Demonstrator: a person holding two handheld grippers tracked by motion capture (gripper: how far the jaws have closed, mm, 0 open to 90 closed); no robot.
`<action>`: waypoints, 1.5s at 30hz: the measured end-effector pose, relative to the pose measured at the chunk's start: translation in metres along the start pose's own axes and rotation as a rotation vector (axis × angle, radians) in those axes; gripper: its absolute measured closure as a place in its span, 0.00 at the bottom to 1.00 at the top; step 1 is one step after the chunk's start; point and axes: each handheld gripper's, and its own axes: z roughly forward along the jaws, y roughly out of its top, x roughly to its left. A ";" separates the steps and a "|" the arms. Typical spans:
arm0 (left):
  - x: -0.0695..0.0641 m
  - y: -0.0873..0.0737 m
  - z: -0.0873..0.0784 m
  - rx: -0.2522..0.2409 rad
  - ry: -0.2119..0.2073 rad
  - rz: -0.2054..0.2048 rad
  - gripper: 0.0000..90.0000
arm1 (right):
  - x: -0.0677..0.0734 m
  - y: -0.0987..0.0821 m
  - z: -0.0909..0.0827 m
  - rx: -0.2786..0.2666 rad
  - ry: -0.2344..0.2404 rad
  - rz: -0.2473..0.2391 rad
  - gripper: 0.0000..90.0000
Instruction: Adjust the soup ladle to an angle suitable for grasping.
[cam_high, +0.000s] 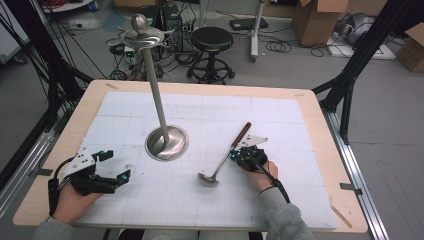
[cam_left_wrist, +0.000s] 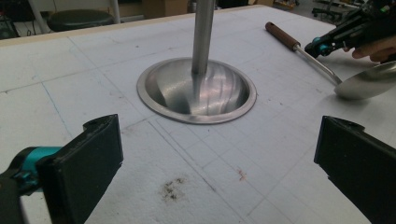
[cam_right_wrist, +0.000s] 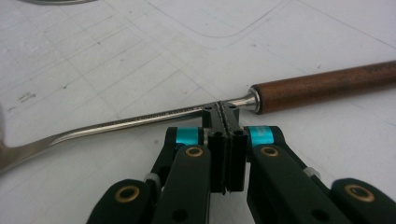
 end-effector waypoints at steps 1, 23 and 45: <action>0.000 0.000 0.000 -0.001 0.000 0.001 0.02 | 0.000 0.001 0.001 0.001 -0.002 -0.002 1.00; 0.000 0.000 -0.001 0.001 0.000 0.003 0.02 | 0.041 0.025 0.007 -0.044 0.172 -0.089 1.00; 0.000 0.000 -0.002 0.000 -0.005 0.000 0.02 | 0.049 0.023 0.017 0.034 0.232 -0.119 1.00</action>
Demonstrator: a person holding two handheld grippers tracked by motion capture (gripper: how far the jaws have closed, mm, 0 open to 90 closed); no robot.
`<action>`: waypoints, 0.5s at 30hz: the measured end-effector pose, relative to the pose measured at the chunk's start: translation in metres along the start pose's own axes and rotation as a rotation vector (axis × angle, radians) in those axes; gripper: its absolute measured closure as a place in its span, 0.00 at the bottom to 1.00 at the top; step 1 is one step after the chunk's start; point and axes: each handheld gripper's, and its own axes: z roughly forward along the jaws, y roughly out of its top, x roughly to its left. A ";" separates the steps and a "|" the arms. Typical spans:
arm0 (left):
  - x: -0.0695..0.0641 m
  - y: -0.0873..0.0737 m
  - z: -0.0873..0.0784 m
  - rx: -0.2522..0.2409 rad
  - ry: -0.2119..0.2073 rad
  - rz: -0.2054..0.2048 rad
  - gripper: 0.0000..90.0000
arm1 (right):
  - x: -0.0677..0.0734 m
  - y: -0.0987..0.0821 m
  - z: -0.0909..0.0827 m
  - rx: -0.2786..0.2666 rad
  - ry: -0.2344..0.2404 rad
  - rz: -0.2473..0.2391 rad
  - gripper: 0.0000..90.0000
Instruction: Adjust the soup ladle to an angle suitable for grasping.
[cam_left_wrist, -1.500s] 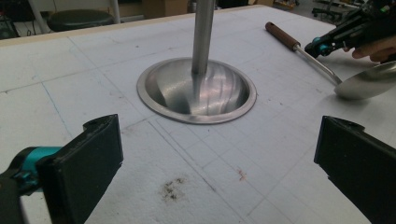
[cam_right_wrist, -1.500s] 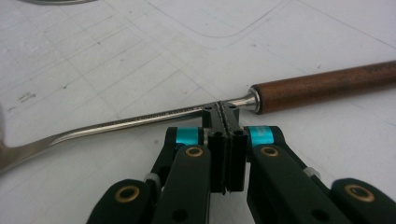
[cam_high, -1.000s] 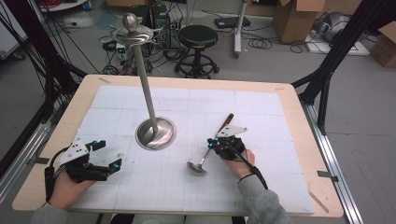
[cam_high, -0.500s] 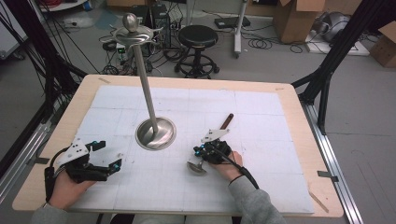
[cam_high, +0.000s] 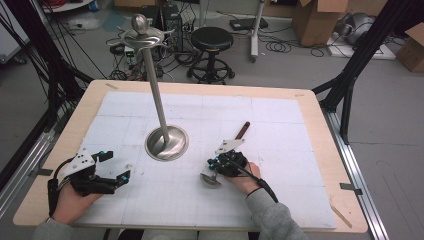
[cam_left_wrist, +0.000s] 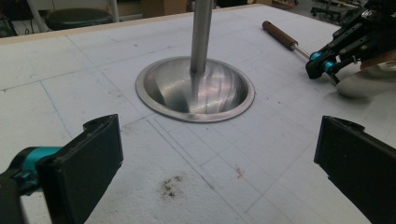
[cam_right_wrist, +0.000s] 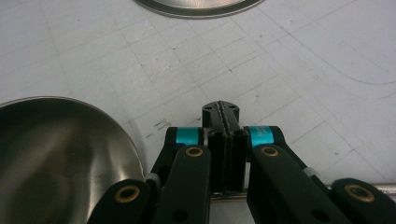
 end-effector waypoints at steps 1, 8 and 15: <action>0.000 0.000 0.000 -0.002 0.000 -0.002 0.02 | 0.000 0.000 0.000 0.003 0.006 0.003 1.00; 0.000 0.000 0.000 0.001 0.001 -0.002 0.02 | 0.001 -0.001 -0.002 0.007 0.014 -0.006 1.00; 0.000 0.000 0.000 -0.001 0.002 -0.005 0.02 | 0.002 -0.001 -0.003 0.019 0.021 0.005 1.00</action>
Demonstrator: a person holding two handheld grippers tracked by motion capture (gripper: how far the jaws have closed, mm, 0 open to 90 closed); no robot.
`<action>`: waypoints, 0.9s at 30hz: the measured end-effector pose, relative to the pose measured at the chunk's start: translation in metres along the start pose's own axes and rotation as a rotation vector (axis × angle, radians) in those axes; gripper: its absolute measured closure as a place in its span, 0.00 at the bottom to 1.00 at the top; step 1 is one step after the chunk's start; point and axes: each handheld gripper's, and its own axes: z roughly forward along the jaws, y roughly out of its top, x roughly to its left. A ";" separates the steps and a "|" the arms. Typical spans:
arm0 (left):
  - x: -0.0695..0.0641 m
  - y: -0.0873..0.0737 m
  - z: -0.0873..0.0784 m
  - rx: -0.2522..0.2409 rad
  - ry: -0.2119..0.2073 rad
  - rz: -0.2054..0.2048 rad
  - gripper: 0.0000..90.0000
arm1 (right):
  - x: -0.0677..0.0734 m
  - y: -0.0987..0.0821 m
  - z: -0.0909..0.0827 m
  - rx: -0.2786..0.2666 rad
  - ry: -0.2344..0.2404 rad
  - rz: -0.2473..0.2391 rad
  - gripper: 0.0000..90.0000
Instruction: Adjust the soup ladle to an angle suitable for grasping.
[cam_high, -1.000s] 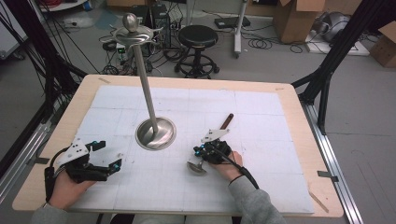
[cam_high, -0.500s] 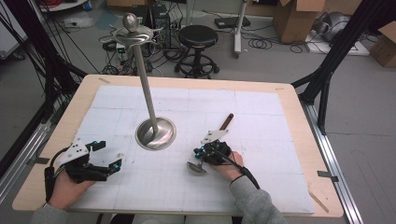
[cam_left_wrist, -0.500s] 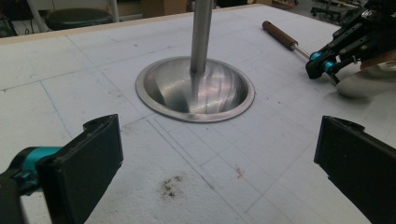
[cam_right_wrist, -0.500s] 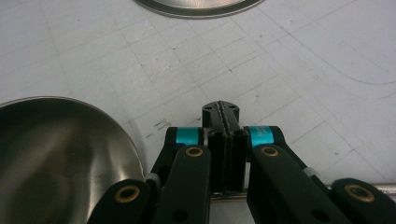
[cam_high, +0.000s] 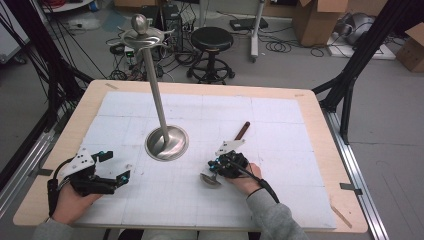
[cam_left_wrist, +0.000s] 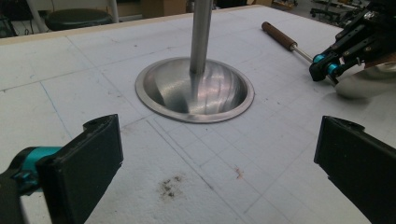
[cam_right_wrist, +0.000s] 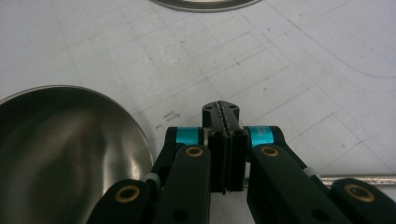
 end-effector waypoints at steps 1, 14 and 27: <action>0.000 0.000 0.000 -0.001 -0.001 -0.001 0.02 | 0.000 0.000 0.000 0.000 0.003 0.001 1.00; 0.000 0.000 -0.001 -0.002 -0.002 0.003 0.02 | 0.000 -0.004 -0.006 0.015 0.036 0.013 1.00; 0.000 0.000 -0.001 -0.001 -0.002 0.001 0.02 | 0.003 -0.005 -0.008 0.022 0.027 -0.001 1.00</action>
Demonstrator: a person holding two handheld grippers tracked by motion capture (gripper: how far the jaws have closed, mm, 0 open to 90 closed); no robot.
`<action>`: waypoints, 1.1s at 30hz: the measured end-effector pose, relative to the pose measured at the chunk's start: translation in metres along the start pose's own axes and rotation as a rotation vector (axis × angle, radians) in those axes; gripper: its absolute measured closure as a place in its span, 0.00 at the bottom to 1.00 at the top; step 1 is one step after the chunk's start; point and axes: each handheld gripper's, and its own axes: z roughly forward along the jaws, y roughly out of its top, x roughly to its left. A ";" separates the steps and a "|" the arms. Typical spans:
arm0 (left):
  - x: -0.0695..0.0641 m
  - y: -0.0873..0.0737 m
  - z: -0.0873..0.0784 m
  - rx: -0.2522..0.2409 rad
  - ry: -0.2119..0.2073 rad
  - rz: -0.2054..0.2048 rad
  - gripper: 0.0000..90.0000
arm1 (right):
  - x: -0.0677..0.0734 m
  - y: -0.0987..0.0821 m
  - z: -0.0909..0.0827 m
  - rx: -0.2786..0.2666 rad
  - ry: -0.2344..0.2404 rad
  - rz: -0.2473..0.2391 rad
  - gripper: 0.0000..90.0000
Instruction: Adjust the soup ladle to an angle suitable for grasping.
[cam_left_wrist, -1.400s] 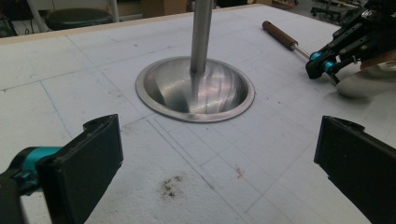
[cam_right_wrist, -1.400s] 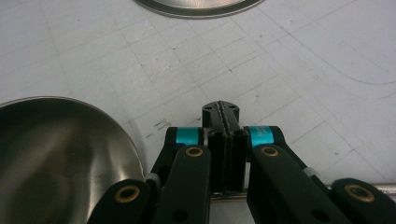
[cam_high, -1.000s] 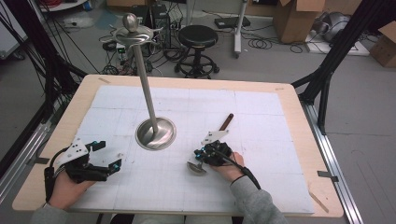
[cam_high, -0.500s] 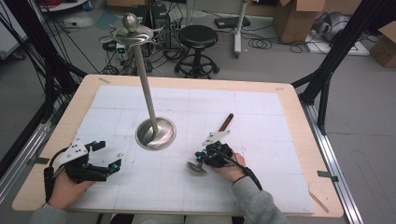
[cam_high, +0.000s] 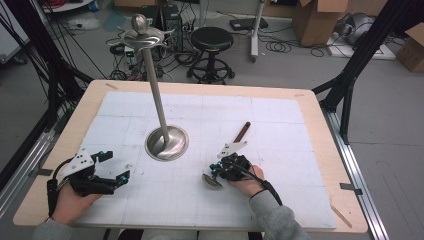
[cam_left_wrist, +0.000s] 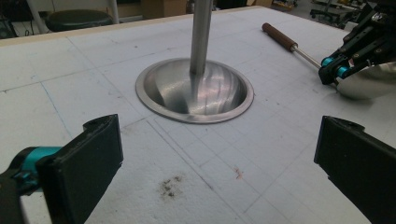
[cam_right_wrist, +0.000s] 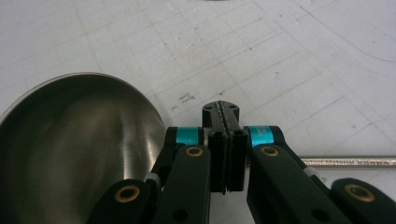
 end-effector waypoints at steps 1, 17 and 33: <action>0.000 0.000 0.000 0.003 0.000 0.000 0.02 | 0.000 0.000 0.000 0.001 0.001 0.000 1.00; 0.000 0.000 -0.001 -0.003 -0.002 -0.004 0.02 | -0.001 -0.011 -0.014 0.032 0.040 -0.014 1.00; 0.000 0.000 -0.002 -0.008 -0.004 -0.007 0.02 | -0.004 -0.016 -0.026 0.076 0.016 -0.013 1.00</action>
